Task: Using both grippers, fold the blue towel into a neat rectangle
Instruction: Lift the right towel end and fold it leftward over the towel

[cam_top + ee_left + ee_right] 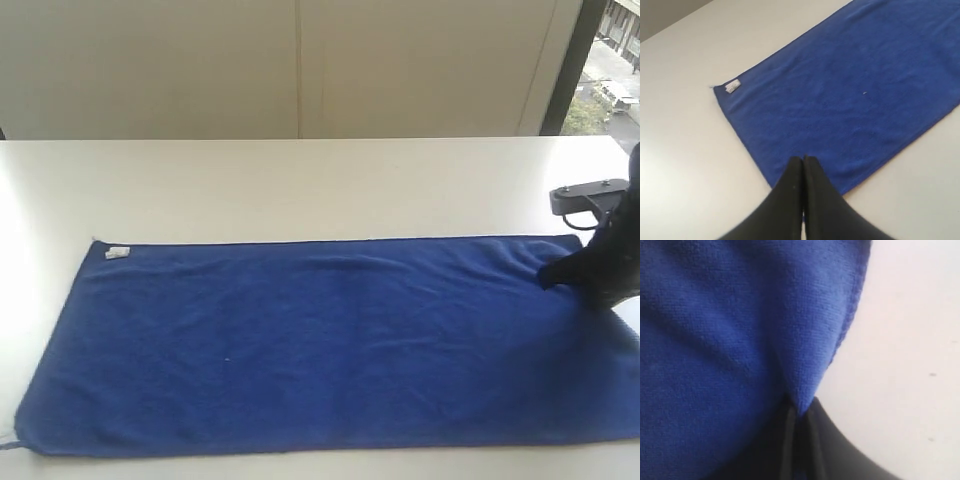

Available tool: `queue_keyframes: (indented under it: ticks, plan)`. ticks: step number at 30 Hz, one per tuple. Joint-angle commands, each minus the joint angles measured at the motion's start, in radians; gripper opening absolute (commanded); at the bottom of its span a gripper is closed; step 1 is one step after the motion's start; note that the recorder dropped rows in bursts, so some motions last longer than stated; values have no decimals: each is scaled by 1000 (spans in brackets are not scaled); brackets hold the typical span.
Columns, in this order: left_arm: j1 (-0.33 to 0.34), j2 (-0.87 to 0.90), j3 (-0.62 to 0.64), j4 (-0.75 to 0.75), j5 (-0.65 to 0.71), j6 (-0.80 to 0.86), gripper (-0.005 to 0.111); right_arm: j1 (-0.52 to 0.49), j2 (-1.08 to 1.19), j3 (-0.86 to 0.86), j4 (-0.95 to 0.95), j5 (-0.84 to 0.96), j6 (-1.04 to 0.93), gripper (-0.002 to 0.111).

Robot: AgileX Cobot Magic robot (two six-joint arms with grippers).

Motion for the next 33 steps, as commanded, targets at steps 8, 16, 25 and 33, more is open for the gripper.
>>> queue_keyframes:
  ticks: [8,16,25,33]
  plan:
    - [-7,-5,8,-18,-4,1,0,-12,-31,-65,-150,93,96,0]
    - [-7,-5,8,-39,-4,1,0,167,-69,-92,45,88,-24,0]
    - [-7,-5,8,-81,0,-1,0,470,-60,-204,191,49,-24,0]
    - [-7,-5,8,-86,2,-1,0,714,60,-414,299,40,-24,0]
